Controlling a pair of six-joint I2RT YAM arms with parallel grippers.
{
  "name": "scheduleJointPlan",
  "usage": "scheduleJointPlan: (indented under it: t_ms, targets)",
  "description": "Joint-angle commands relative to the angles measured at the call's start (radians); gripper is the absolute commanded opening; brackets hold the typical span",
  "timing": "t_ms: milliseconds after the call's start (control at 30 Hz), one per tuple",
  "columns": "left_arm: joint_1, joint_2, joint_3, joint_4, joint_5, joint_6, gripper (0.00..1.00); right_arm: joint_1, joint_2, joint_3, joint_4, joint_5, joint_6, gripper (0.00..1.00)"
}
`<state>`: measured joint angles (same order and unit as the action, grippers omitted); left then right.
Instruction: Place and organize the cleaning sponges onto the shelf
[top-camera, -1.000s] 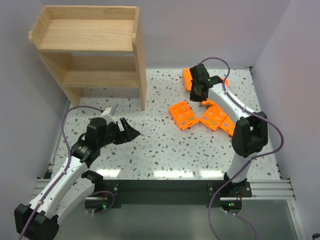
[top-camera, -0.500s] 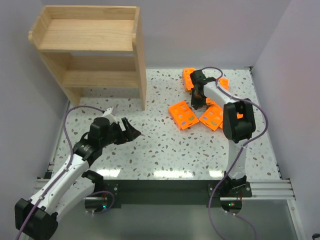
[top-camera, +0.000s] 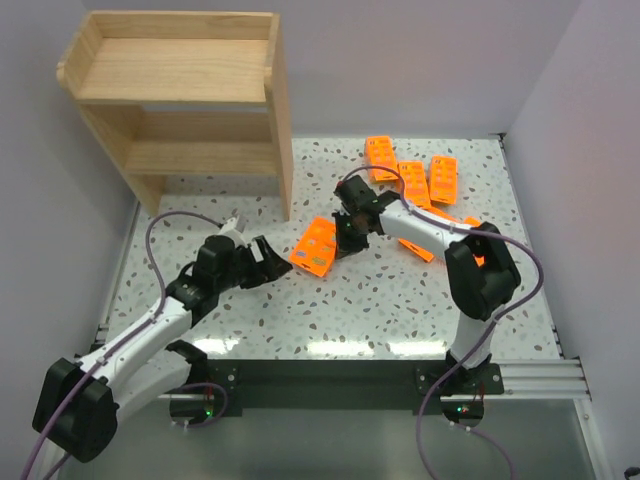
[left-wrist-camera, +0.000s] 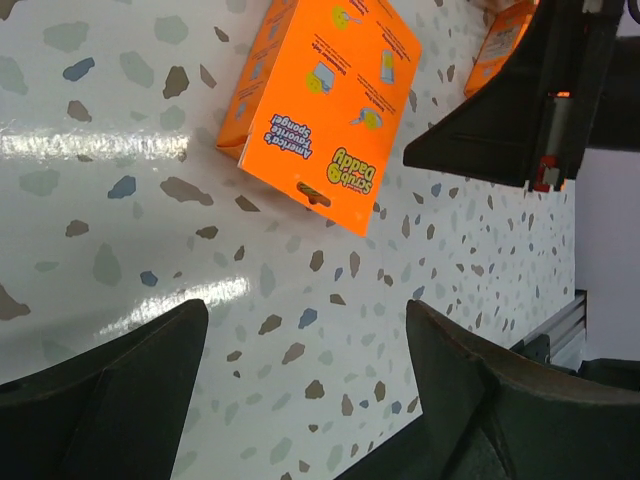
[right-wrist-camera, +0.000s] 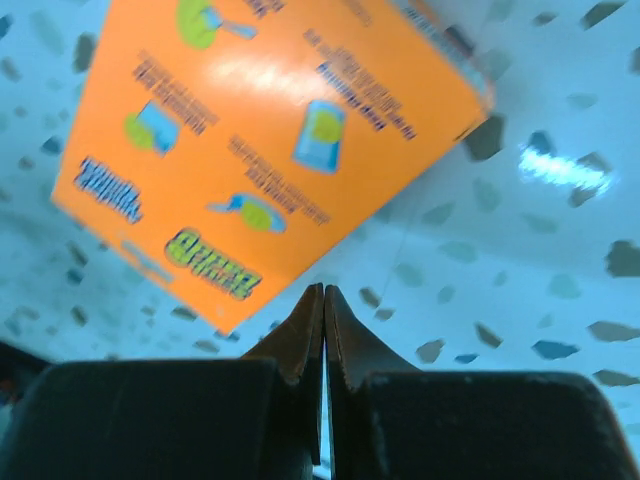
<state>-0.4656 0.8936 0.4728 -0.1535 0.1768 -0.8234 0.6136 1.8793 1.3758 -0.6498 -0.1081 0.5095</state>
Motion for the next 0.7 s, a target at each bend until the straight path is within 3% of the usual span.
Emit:
scheduleJointPlan:
  t_ms: [0,267,433,667]
  targets:
    - [-0.014,0.054,-0.031,0.229,-0.014,-0.052,0.86,-0.006,-0.109,-0.067,0.151,-0.155,0.072,0.0]
    - [-0.059,0.228,-0.075,0.42,-0.06,-0.219,0.89,-0.006,-0.212,-0.19,0.199,-0.188,0.119,0.0]
    - [-0.157,0.266,-0.105,0.499,-0.204,-0.382,0.9,-0.006,-0.347,-0.267,0.187,-0.136,0.144,0.0]
    - [-0.243,0.378,-0.072,0.584,-0.313,-0.5,0.88,-0.006,-0.557,-0.351,0.115,-0.088,0.178,0.0]
